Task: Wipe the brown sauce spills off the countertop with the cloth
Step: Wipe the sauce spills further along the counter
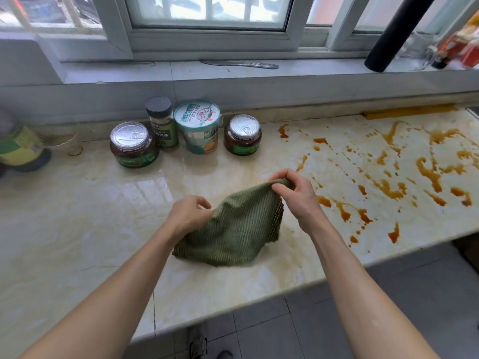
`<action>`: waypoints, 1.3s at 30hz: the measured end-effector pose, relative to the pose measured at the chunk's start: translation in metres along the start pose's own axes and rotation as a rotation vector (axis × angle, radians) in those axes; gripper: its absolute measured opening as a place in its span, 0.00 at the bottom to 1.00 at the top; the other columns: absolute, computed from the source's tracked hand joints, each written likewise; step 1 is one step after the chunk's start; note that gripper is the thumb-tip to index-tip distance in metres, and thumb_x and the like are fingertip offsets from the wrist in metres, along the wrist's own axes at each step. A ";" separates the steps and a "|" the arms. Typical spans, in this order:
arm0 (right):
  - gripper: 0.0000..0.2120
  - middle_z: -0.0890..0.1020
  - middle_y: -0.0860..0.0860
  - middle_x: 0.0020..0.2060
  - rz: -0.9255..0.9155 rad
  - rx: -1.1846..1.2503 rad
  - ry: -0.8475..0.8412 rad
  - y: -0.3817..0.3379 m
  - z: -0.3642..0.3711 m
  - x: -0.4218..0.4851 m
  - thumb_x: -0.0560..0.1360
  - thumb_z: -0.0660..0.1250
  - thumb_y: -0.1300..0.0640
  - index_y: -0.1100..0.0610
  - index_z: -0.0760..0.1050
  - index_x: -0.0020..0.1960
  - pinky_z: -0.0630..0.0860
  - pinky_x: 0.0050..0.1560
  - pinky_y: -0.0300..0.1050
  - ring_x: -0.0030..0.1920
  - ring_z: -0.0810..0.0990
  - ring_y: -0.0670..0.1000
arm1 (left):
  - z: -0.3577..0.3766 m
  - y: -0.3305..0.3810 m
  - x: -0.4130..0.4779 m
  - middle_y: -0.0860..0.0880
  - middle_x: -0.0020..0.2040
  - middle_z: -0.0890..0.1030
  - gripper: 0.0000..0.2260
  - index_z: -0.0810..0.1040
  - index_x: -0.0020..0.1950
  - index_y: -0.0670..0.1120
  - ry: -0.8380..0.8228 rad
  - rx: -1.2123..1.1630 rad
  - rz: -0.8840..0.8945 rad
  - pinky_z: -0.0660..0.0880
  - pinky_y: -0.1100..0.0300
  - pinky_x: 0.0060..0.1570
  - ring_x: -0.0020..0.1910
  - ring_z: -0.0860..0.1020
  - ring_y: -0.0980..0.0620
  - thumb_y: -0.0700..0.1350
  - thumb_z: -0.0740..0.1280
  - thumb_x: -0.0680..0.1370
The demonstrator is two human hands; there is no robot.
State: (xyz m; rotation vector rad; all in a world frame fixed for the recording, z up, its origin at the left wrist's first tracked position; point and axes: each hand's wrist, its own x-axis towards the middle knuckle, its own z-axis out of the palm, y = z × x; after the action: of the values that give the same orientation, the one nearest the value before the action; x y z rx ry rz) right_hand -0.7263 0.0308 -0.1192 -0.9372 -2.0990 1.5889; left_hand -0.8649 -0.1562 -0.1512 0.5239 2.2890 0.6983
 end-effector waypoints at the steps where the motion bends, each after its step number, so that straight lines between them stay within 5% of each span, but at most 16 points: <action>1: 0.10 0.77 0.46 0.36 -0.004 0.011 -0.003 -0.002 -0.001 -0.001 0.73 0.65 0.67 0.53 0.78 0.41 0.69 0.40 0.38 0.40 0.73 0.45 | 0.001 -0.002 0.002 0.48 0.50 0.82 0.11 0.82 0.53 0.49 0.048 0.047 0.019 0.76 0.56 0.52 0.50 0.78 0.48 0.42 0.65 0.74; 5: 0.10 0.77 0.46 0.37 -0.030 0.010 -0.055 -0.006 0.004 -0.006 0.74 0.65 0.68 0.53 0.78 0.41 0.71 0.41 0.34 0.39 0.74 0.42 | 0.024 -0.006 0.001 0.48 0.49 0.82 0.08 0.82 0.48 0.52 0.190 0.294 0.096 0.77 0.55 0.45 0.48 0.79 0.46 0.40 0.67 0.74; 9: 0.09 0.80 0.47 0.40 0.001 -0.051 0.066 0.000 -0.007 -0.001 0.75 0.66 0.65 0.51 0.80 0.42 0.76 0.45 0.43 0.45 0.77 0.48 | 0.013 -0.002 -0.003 0.48 0.47 0.83 0.09 0.84 0.47 0.51 0.360 0.358 0.159 0.76 0.55 0.44 0.46 0.79 0.46 0.41 0.64 0.76; 14: 0.11 0.82 0.45 0.41 0.055 -0.071 0.247 0.004 -0.026 0.005 0.75 0.68 0.63 0.48 0.82 0.42 0.73 0.43 0.35 0.46 0.78 0.44 | -0.042 0.024 -0.004 0.45 0.47 0.82 0.06 0.84 0.45 0.47 0.598 0.216 0.334 0.77 0.53 0.47 0.44 0.80 0.44 0.43 0.67 0.73; 18: 0.10 0.82 0.46 0.43 0.040 0.026 0.351 -0.010 -0.033 0.005 0.75 0.69 0.63 0.48 0.82 0.43 0.71 0.41 0.32 0.45 0.77 0.44 | -0.050 0.048 -0.021 0.47 0.35 0.81 0.03 0.76 0.43 0.44 0.575 -0.028 0.533 0.79 0.56 0.33 0.30 0.81 0.49 0.39 0.63 0.74; 22: 0.11 0.83 0.51 0.42 0.029 0.070 0.277 -0.017 -0.057 -0.005 0.75 0.68 0.64 0.49 0.83 0.43 0.75 0.35 0.37 0.34 0.78 0.46 | -0.044 0.040 -0.035 0.49 0.37 0.80 0.04 0.74 0.43 0.47 0.692 0.090 0.709 0.78 0.50 0.36 0.35 0.79 0.47 0.44 0.61 0.73; 24: 0.13 0.84 0.55 0.40 0.114 0.021 0.178 -0.007 -0.070 -0.017 0.74 0.67 0.67 0.51 0.83 0.41 0.78 0.37 0.40 0.33 0.82 0.48 | -0.024 0.023 -0.042 0.51 0.38 0.80 0.05 0.76 0.42 0.48 0.607 0.190 0.713 0.78 0.51 0.36 0.37 0.79 0.48 0.45 0.61 0.72; 28: 0.11 0.85 0.51 0.46 0.244 -0.510 0.044 0.034 -0.068 -0.034 0.71 0.71 0.67 0.51 0.85 0.39 0.76 0.54 0.42 0.47 0.83 0.49 | 0.034 -0.020 -0.056 0.51 0.46 0.84 0.09 0.83 0.47 0.49 0.093 0.441 0.496 0.78 0.54 0.46 0.46 0.81 0.49 0.41 0.63 0.74; 35: 0.13 0.84 0.54 0.51 -0.255 -0.611 0.100 0.021 -0.011 -0.039 0.66 0.69 0.74 0.59 0.85 0.40 0.69 0.62 0.37 0.53 0.81 0.52 | 0.029 -0.037 -0.051 0.48 0.51 0.84 0.10 0.81 0.55 0.46 0.366 0.190 0.257 0.77 0.53 0.50 0.44 0.82 0.47 0.39 0.66 0.75; 39: 0.13 0.83 0.58 0.54 -0.563 -0.551 -0.300 -0.001 0.055 -0.061 0.64 0.65 0.73 0.61 0.84 0.40 0.68 0.60 0.31 0.52 0.83 0.57 | 0.026 -0.039 -0.049 0.46 0.52 0.83 0.10 0.80 0.55 0.47 0.405 0.130 0.175 0.75 0.54 0.51 0.48 0.81 0.46 0.38 0.65 0.75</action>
State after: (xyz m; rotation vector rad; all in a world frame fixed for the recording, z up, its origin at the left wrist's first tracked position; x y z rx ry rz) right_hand -0.7170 -0.0501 -0.1280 -0.1868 -2.7562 0.9203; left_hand -0.8194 -0.2039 -0.1676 0.7035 2.7035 0.8022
